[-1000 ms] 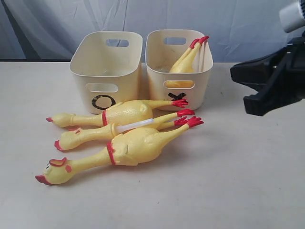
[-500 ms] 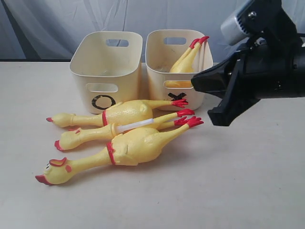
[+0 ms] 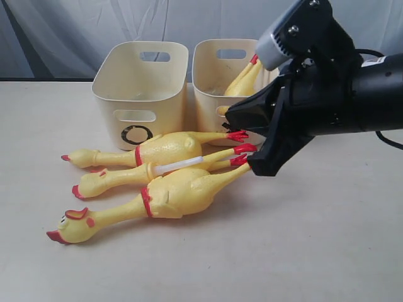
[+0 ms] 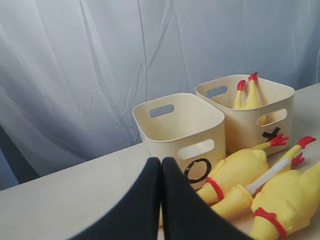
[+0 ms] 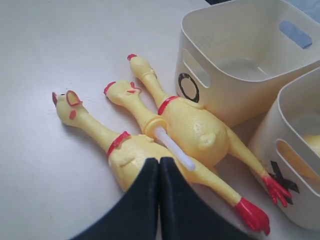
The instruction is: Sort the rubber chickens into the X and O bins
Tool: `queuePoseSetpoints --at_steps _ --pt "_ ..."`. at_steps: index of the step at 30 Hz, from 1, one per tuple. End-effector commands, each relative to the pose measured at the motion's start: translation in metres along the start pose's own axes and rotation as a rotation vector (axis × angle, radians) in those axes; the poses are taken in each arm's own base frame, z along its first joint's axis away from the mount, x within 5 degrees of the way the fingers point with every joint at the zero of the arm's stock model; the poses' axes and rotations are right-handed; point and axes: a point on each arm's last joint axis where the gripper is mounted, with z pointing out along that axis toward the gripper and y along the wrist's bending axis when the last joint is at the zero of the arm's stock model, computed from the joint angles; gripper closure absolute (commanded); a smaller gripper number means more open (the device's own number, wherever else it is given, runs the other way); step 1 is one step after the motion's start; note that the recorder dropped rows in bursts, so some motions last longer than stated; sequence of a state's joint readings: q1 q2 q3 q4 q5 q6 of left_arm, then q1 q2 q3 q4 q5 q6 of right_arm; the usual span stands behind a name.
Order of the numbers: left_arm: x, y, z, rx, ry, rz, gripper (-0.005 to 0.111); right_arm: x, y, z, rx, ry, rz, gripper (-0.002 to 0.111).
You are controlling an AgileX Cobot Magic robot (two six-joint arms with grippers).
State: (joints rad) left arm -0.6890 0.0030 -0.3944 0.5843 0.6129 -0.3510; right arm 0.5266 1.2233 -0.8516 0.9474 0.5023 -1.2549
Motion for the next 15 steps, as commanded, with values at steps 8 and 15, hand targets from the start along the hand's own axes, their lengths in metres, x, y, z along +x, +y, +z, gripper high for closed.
queuePoseSetpoints --at_steps 8,15 --pt "0.002 0.006 0.000 -0.066 0.003 0.081 0.107 -0.022 0.013 0.057 -0.125 0.031 -0.044 0.109" --pt "0.003 0.007 0.000 -0.079 0.023 0.086 0.107 -0.026 0.009 0.130 -0.160 0.118 -0.153 0.107"
